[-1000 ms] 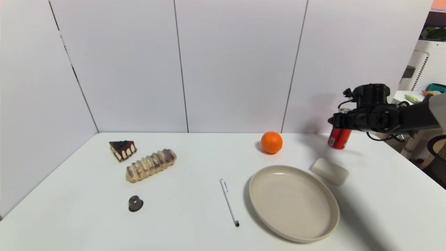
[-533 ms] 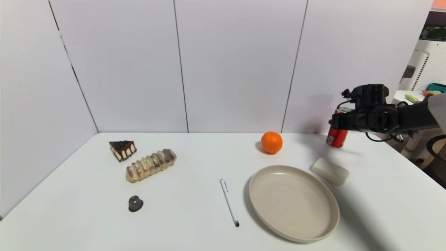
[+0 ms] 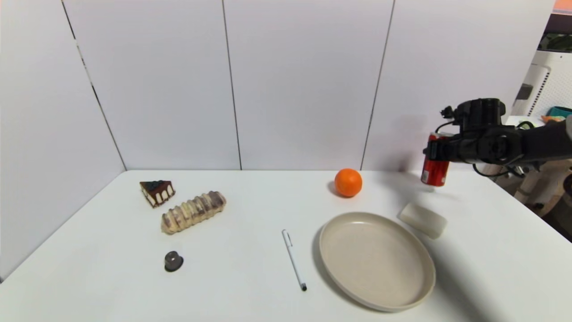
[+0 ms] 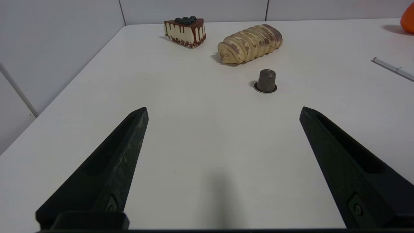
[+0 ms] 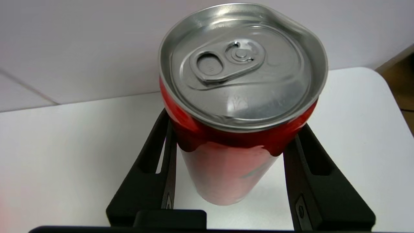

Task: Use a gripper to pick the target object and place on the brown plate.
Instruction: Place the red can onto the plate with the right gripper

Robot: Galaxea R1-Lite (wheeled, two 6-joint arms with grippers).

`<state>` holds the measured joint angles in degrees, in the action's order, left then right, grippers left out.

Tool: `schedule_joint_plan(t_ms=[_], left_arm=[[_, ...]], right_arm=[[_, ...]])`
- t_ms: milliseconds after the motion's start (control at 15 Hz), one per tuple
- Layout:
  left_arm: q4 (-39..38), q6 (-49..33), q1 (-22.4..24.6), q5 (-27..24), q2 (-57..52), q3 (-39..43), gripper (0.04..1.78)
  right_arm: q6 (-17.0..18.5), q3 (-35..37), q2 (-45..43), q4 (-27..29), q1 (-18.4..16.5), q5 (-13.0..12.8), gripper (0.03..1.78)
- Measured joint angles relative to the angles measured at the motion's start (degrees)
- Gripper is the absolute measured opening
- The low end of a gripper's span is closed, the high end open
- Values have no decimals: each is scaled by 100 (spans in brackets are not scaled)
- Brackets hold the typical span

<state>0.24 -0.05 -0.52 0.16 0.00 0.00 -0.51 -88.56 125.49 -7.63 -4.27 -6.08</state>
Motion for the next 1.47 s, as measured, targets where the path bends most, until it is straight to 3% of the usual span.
schedule_joint_plan(t_ms=[600,1067,1467], left_arm=[[0,-2,0,0,0,0,169],[0,-2,0,0,0,0,169],[0,-2,0,0,0,0,169]], right_arm=[[24,1988,-1974,279,1098,400,89],[54,3650,-3417,330,2331,501,89],[62,4345,-3919,160,2759,635,89]])
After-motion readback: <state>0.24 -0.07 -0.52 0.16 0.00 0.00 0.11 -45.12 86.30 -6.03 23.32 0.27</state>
